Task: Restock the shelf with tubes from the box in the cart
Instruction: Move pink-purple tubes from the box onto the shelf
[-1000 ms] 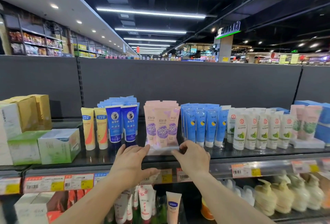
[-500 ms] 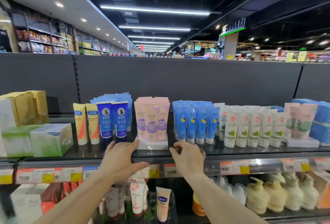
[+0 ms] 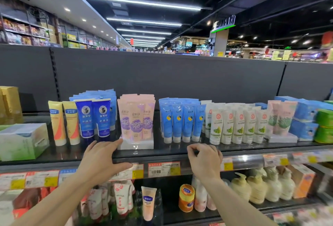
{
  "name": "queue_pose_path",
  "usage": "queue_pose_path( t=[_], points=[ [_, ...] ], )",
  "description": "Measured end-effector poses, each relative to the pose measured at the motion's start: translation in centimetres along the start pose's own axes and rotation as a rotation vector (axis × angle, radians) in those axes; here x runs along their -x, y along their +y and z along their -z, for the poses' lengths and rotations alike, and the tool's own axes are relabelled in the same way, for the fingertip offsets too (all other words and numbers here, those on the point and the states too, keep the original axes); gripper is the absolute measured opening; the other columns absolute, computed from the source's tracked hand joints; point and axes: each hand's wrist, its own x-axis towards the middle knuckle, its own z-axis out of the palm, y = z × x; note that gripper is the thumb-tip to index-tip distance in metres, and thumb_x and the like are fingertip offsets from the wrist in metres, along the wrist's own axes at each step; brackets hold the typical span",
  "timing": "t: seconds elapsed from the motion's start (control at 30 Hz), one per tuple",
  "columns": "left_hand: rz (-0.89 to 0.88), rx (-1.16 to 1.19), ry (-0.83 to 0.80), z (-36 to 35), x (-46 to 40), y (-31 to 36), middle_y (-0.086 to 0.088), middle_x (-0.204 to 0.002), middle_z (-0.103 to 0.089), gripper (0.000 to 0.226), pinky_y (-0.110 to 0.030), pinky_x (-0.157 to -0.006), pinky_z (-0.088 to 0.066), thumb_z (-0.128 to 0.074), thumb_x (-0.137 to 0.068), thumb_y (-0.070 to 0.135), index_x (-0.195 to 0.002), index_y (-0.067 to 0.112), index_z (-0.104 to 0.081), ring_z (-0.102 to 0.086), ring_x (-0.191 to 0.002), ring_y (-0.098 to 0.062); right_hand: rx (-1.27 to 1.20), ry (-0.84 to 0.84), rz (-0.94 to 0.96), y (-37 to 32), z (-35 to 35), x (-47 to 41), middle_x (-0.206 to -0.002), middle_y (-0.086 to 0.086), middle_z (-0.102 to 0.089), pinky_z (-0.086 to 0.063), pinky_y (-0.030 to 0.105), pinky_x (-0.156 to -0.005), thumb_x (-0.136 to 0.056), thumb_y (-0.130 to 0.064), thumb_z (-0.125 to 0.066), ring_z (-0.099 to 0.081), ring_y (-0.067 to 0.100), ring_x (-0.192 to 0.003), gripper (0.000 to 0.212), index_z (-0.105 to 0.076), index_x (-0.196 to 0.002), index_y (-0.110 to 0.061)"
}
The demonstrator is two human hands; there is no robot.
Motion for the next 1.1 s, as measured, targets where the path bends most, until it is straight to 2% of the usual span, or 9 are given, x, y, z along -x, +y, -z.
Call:
queue_pose_path(
  t=[0.27,0.37,0.43,0.53,0.67,0.8,0.93,1.0,1.1],
  points=[
    [0.038,-0.005,0.022,-0.2,0.3,0.5,0.010,-0.142,-0.049,0.093,-0.041,-0.119,-0.016,-0.053,-0.070,0.081,-0.147,0.034,-0.033,-0.039,-0.135,-0.013,0.034,0.037,0.036,1.8,0.8,-0.4,-0.107,-0.014,-0.067,-0.027,0.036,-0.103,-0.094,-0.039,-0.055,-0.049,0.013,-0.113,0.019,-0.069,-0.105,-0.035],
    [0.125,0.081,0.184,-0.5,0.9,2.4,0.002,-0.137,-0.054,0.082,-0.047,-0.114,-0.029,-0.057,-0.071,0.076,-0.136,0.026,-0.050,-0.045,-0.130,-0.022,0.021,0.016,0.069,2.5,1.5,-0.8,-0.108,-0.015,-0.066,-0.029,0.034,-0.098,-0.094,-0.039,-0.054,-0.046,0.013,-0.115,0.019,-0.067,-0.106,-0.035],
    [0.089,0.122,0.272,-0.6,1.5,5.6,0.003,-0.135,-0.055,0.070,-0.044,-0.112,-0.031,-0.056,-0.075,0.070,-0.129,0.025,-0.056,-0.045,-0.129,-0.020,0.008,-0.057,0.075,3.3,2.1,-1.5,-0.111,-0.014,-0.065,-0.030,0.035,-0.097,-0.094,-0.040,-0.052,-0.043,0.014,-0.118,0.021,-0.064,-0.111,-0.035],
    [-0.015,0.229,0.192,-1.3,1.6,11.4,0.013,-0.136,-0.047,0.056,-0.033,-0.113,-0.026,-0.056,-0.083,0.061,-0.129,0.030,-0.051,-0.036,-0.132,-0.011,-0.001,-0.181,0.106,4.5,3.0,-2.7,-0.111,-0.012,-0.062,-0.030,0.036,-0.098,-0.094,-0.041,-0.050,-0.041,0.015,-0.121,0.021,-0.059,-0.113,-0.034],
    [-0.001,0.275,0.096,-2.1,0.2,16.6,0.013,-0.130,-0.049,0.048,-0.025,-0.103,-0.033,-0.057,-0.085,0.056,-0.126,0.032,-0.048,-0.043,-0.123,-0.007,-0.027,-0.324,0.148,4.7,3.7,-3.5,-0.105,-0.011,-0.055,-0.027,0.038,-0.103,-0.098,-0.041,-0.043,-0.038,0.016,-0.122,0.019,-0.052,-0.110,-0.031],
    [0.069,0.209,-0.002,-2.9,-0.7,17.5,0.009,-0.137,-0.048,0.058,-0.029,-0.108,-0.032,-0.053,-0.085,0.063,-0.131,0.029,-0.045,-0.040,-0.128,-0.010,-0.032,-0.366,0.207,4.7,3.4,-3.3,-0.123,-0.010,-0.057,-0.025,0.039,-0.103,-0.099,-0.043,-0.037,-0.038,0.016,-0.123,0.024,-0.050,-0.115,-0.031],
    [0.072,0.145,-0.065,-3.1,-0.4,17.5,0.005,-0.153,-0.033,0.069,-0.033,-0.117,-0.020,-0.047,-0.086,0.067,-0.143,0.031,-0.034,-0.024,-0.143,-0.015,0.013,-0.359,0.247,5.1,2.8,-3.2,-0.137,-0.011,-0.049,-0.022,0.039,-0.108,-0.099,-0.046,-0.033,-0.033,0.016,-0.130,0.037,-0.044,-0.131,-0.031],
    [0.063,0.138,-0.068,-3.1,-0.4,17.6,0.004,-0.156,-0.029,0.072,-0.033,-0.118,-0.017,-0.046,-0.086,0.068,-0.146,0.032,-0.029,-0.021,-0.145,-0.015,0.036,-0.352,0.248,5.0,2.7,-3.3,-0.141,-0.010,-0.046,-0.022,0.040,-0.109,-0.099,-0.048,-0.032,-0.032,0.017,-0.133,0.040,-0.042,-0.135,-0.032],
    [0.071,0.103,-0.093,-3.3,-0.6,17.8,0.002,-0.156,-0.029,0.072,-0.036,-0.119,-0.019,-0.043,-0.085,0.071,-0.145,0.032,-0.032,-0.021,-0.145,-0.018,0.062,-0.348,0.228,4.7,2.4,-3.7,-0.141,-0.009,-0.047,-0.024,0.042,-0.109,-0.099,-0.047,-0.033,-0.033,0.018,-0.132,0.038,-0.047,-0.131,-0.032]
  ],
)
